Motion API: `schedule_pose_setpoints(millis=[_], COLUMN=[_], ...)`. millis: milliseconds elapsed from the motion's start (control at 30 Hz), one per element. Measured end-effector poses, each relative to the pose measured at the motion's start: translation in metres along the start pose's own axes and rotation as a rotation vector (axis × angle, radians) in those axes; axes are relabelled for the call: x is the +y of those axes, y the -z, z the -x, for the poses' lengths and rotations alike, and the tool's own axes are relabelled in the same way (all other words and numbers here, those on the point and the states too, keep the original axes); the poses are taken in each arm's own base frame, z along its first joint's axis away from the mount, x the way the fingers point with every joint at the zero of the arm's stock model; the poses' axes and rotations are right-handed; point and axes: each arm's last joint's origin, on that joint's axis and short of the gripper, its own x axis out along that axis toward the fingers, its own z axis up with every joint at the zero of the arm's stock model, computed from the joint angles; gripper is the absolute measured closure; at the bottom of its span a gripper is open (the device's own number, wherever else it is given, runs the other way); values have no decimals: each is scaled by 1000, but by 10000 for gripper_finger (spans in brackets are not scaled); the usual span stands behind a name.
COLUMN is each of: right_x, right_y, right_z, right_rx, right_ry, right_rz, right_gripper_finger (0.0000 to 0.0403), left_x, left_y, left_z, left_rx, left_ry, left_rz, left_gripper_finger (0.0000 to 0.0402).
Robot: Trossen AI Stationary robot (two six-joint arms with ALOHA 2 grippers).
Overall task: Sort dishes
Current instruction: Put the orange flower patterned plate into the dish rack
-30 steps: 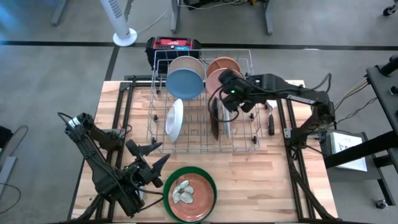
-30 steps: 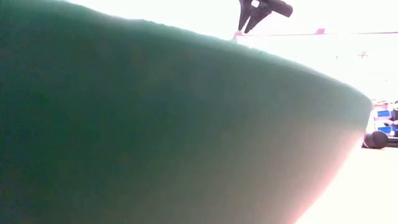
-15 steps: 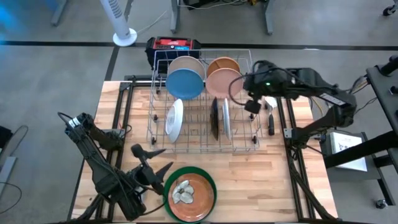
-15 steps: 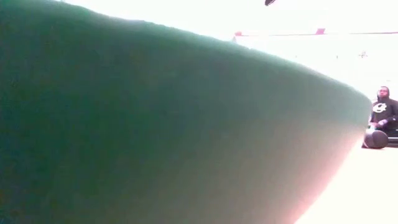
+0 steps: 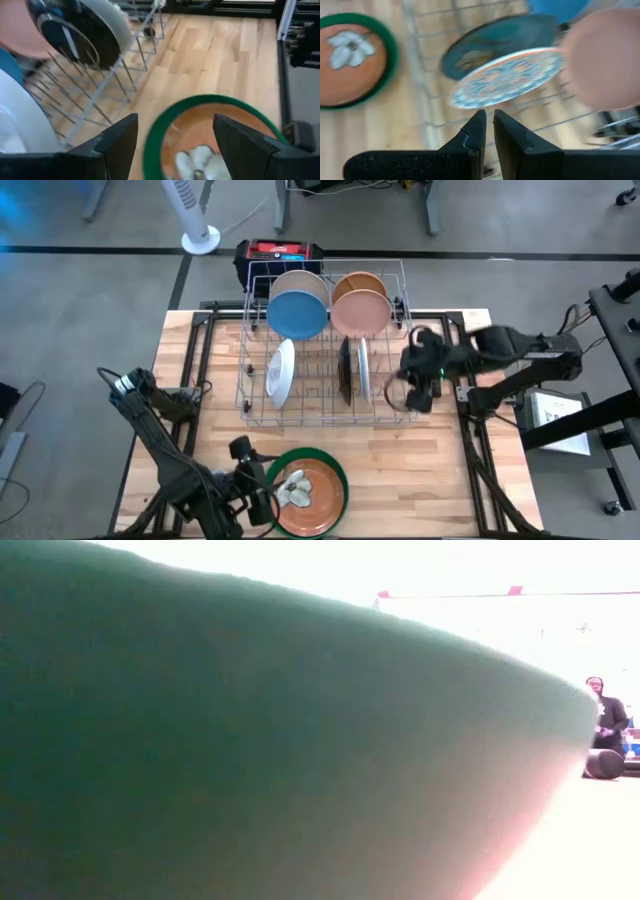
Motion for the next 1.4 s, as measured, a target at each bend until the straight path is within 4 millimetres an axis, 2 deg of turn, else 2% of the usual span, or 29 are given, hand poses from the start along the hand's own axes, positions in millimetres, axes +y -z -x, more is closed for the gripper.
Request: schedule_pose_setpoints(millis=[367, 567, 1033, 1267, 1400], right_x=[73, 102, 132, 146, 161], right_y=[40, 54, 84, 97, 106], right_z=[-33, -55, -103, -130, -144], right_rx=[-100, -153, -304, -297, -266], right_ry=[-120, -209, -355, -355, -359], right_rz=[41, 21, -42, -29, -12], right_gripper_finger=[377, 379, 384, 384, 384], left_x=[-27, -41, -58, -64, -67], left_y=[31, 51, 80, 92, 100], left_z=[-16, -30, -52, -62, -66], left_rx=[164, 235, 245, 229, 292], left_ry=[32, 5, -59, -99, -107], left_rz=[186, 195, 197, 246, 295], left_gripper_finger=[155, 155, 155, 155, 155])
